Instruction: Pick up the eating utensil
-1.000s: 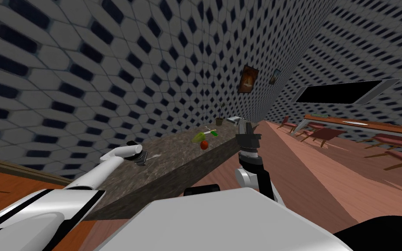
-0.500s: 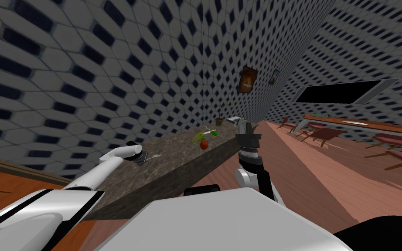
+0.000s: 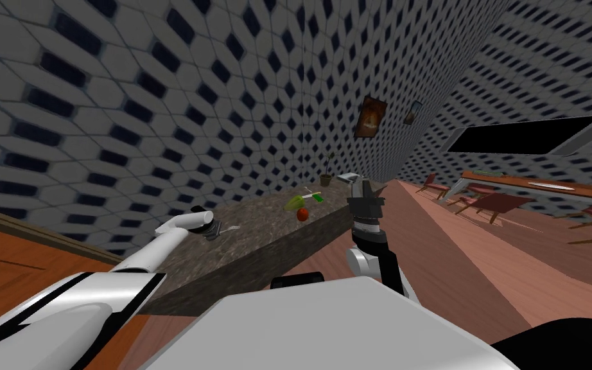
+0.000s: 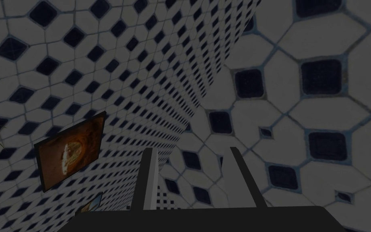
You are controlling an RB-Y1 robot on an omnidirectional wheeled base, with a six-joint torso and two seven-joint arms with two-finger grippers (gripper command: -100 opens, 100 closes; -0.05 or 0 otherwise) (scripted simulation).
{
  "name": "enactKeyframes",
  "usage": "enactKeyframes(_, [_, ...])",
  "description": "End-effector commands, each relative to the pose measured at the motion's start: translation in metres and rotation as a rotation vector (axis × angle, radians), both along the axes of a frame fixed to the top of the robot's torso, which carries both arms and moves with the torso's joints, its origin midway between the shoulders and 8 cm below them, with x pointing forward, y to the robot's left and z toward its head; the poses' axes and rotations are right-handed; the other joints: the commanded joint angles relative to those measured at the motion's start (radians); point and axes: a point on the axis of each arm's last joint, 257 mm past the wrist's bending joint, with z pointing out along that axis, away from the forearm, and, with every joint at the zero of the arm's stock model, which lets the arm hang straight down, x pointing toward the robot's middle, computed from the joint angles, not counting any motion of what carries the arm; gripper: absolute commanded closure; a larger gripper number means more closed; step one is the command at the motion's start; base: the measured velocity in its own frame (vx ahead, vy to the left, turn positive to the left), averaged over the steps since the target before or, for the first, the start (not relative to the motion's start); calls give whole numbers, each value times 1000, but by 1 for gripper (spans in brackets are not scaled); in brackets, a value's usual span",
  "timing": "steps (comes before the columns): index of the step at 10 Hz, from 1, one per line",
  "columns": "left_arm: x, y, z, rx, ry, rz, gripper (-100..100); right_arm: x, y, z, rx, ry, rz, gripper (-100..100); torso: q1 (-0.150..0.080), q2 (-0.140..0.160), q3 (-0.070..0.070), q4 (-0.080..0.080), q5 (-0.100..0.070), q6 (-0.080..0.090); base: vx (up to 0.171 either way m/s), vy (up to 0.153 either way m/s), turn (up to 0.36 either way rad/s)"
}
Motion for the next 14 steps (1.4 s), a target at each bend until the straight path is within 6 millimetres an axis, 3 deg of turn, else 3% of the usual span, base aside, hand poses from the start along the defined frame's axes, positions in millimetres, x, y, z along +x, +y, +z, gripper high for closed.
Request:
enactKeyframes(1, [19, -18, 4, -10, -14, -41, 100, 0, 0, 0, 0, 0, 0, 0, 0, 0, 0, 0, 0, 0, 37, -7, 285])
enactKeyframes(2, [19, -14, 6, 5, -17, -37, 100, 0, 0, 0, 0, 0, 0, 0, 1, 0, 0, 0, 0, -1, 29, -8, 124])
enactKeyframes(3, [33, -30, 8, -11, -24, -68, 100, 0, 0, 0, 0, 0, 0, 0, 1, 0, 0, 0, 0, 0, 25, -4, 239])
enactKeyframes(5, [36, -28, 10, 13, -25, -69, 100, 0, 0, 0, 0, 0, 0, 0, 2, 0, 0, 1, 0, 0, 17, 1, 62])
enactKeyframes(6, [52, -48, 14, -8, -38, -100, 100, 0, 0, 0, 0, 0, 0, 0, 2, 2, 1, 1, 0, 0, 18, 7, 245])
enactKeyframes(8, [51, -44, 13, 15, -30, -102, 100, 0, 0, 0, 0, 0, 0, 0, 2, 1, 1, 1, 0, 0, 22, 3, 64])
enactKeyframes(9, [66, -65, 17, -5, -40, -135, 100, 0, 0, 0, 0, 0, 0, 0, 2, 1, 1, 1, 0, 0, 11, -3, 229])
enactKeyframes(10, [65, -63, 15, 13, -32, -136, 100, 0, 0, 0, 0, 0, 0, 0, 1, 2, 1, 1, 0, -1, 29, -7, 137])
enactKeyframes(11, [78, -85, 18, -9, -37, -175, 100, 0, 0, 0, 0, 0, 0, 0, 1, 1, 1, 1, 0, -1, 27, 0, 258])
enactKeyframes(13, [77, -82, 17, 14, -28, -173, 100, 0, 0, 0, 0, 0, 0, 0, 1, 1, 1, 1, 0, 0, 17, -6, 62])
enactKeyframes(14, [89, -108, 19, -9, -30, -215, 100, 0, 0, 0, 0, 0, 0, 0, 1, 2, 1, 1, 0, 0, 17, -2, 268])
